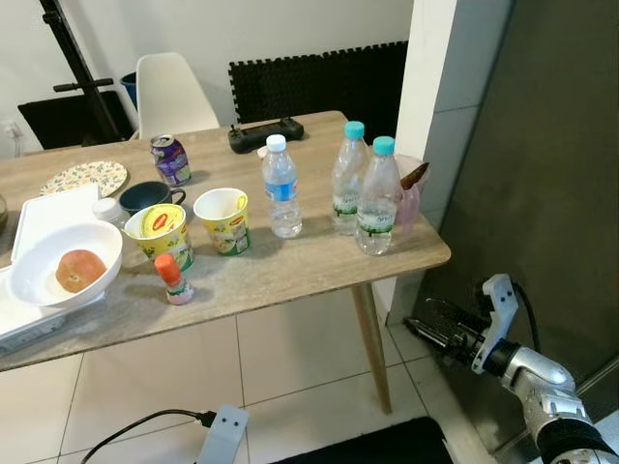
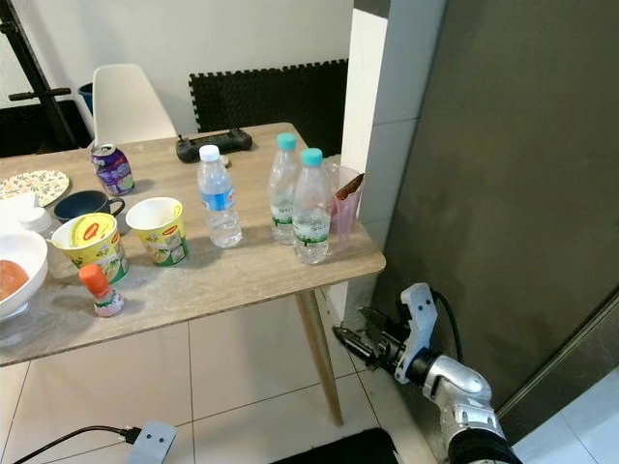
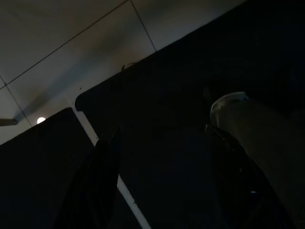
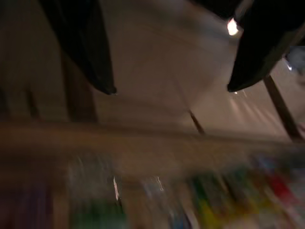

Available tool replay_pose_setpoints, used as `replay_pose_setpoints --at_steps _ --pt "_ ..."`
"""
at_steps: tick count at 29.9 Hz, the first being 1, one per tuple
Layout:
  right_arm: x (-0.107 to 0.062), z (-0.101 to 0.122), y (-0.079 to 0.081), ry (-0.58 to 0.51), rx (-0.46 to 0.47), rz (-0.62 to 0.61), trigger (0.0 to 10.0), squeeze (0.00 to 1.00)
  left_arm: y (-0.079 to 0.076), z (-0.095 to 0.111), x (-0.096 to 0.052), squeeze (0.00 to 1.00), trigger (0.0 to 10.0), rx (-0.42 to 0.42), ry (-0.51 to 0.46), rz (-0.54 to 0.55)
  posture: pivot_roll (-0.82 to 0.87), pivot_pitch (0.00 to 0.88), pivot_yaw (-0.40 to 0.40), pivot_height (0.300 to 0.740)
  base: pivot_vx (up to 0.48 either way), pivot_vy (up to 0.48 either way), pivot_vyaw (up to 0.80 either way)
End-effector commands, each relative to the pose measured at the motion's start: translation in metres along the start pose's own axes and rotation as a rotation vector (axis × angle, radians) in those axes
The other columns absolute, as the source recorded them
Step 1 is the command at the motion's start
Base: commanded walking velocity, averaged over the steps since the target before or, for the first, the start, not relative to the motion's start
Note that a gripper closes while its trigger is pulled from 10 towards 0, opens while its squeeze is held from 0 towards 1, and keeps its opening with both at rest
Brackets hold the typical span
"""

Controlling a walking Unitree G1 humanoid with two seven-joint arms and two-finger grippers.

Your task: Restocking fridge

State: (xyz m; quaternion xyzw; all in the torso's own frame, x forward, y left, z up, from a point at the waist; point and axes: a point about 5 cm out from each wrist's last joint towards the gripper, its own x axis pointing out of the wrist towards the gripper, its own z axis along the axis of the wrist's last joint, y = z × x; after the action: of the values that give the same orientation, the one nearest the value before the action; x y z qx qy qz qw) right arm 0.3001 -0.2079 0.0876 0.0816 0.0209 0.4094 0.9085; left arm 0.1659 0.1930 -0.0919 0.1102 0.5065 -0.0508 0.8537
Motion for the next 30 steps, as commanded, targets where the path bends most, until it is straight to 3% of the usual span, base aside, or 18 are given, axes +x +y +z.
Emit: replay_pose_setpoints --at_steps 1,8,9,10,11,12,13,21,25,30 --pt "0.003 0.026 -0.002 -0.148 0.008 0.029 10.0 1.00 0.002 -0.004 -0.001 0.00 10.0 -0.001 0.012 0.003 -0.03 0.000 0.023 0.740 0.000 0.000 0.00" --pt "0.017 0.063 -0.004 -0.334 -0.024 0.028 10.0 1.00 0.002 -0.003 -0.001 0.00 10.0 0.001 0.010 0.002 -0.02 0.000 0.019 0.740 0.000 0.000 0.00" --pt "0.024 0.079 -0.010 -0.389 -0.048 -0.026 10.0 1.00 0.002 -0.002 0.000 0.00 10.0 0.001 0.007 0.002 -0.02 0.000 0.019 0.740 0.000 0.000 0.00" --pt "0.024 0.079 -0.010 -0.389 -0.048 -0.026 10.0 1.00 0.002 -0.002 0.000 0.00 10.0 0.001 0.007 0.002 -0.02 0.000 0.019 0.740 0.000 0.000 0.00" --pt "0.031 0.091 -0.016 -0.406 -0.061 -0.081 10.0 0.63 0.002 -0.001 0.000 0.00 10.0 0.000 0.005 0.001 -0.02 0.000 0.019 0.740 0.000 0.000 0.00" --pt "0.031 0.091 -0.016 -0.406 -0.061 -0.081 10.0 0.63 0.002 -0.001 0.000 0.00 10.0 0.000 0.005 0.001 -0.02 0.000 0.019 0.740 0.000 0.000 0.00" --pt "0.034 0.096 -0.018 -0.405 -0.069 -0.100 10.0 0.00 0.002 -0.001 0.000 0.00 10.0 0.001 0.005 0.001 -0.02 0.000 0.019 0.740 0.000 0.000 0.00" --pt "0.057 0.118 -0.027 -0.375 -0.102 -0.214 10.0 0.00 0.002 0.000 0.000 0.00 10.0 0.000 0.002 0.001 -0.01 0.000 0.016 0.740 0.000 0.000 0.00" --pt "0.073 0.128 -0.033 -0.317 -0.157 -0.345 10.0 0.00 0.002 0.001 0.000 0.00 10.0 -0.004 0.001 -0.001 -0.01 0.000 0.017 0.740 0.000 0.000 0.00" --pt "0.084 0.142 -0.033 -0.321 -0.166 -0.358 10.0 0.00 0.001 -0.001 0.000 0.00 10.0 -0.006 0.004 -0.003 -0.01 0.000 0.016 0.740 0.000 0.000 0.00"
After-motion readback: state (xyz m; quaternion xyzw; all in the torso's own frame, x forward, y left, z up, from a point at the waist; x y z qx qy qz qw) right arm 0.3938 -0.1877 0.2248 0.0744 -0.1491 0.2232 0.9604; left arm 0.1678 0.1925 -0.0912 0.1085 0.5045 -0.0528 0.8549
